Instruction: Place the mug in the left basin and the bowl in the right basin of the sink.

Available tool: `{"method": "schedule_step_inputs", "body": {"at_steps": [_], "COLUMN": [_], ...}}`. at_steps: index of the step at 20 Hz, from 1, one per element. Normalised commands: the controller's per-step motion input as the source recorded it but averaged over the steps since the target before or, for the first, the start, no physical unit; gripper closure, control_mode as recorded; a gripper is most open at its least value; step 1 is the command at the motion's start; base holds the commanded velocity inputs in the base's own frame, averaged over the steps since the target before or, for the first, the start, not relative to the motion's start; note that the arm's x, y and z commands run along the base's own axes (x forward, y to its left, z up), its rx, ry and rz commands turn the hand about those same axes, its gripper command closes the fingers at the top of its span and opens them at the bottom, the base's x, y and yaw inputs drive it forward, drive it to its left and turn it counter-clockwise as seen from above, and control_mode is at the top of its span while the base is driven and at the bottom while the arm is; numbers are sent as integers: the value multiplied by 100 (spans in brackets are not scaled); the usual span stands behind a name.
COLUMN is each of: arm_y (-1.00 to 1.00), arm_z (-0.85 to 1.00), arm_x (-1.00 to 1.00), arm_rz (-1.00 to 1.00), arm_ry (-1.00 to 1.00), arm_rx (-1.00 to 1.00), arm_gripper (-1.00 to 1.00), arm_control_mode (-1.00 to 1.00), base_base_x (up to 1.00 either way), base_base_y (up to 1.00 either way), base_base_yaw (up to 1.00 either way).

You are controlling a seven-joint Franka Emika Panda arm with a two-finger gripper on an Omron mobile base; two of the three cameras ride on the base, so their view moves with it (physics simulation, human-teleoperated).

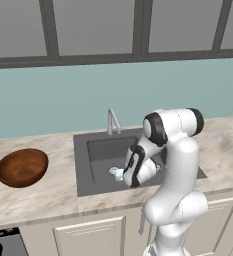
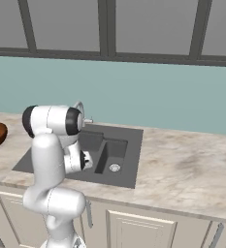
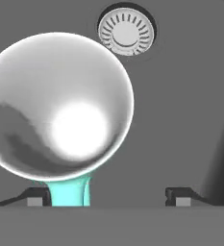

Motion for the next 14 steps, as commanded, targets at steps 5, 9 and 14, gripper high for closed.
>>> {"method": "schedule_step_inputs", "body": {"at_steps": [5,9,14], "arm_y": [4,10,9], "arm_z": [19,65,63], "arm_x": [1,0,-3], "arm_rz": [-5,-4,-3], "arm_ry": [-10,-15,-12], "arm_rx": [-4,0,0], "arm_gripper": [-100,-100,-100], "arm_control_mode": [-100,-100,-100], "base_base_x": [0,0,0], "base_base_y": [0,0,0], "base_base_yaw": [0,0,0]}}
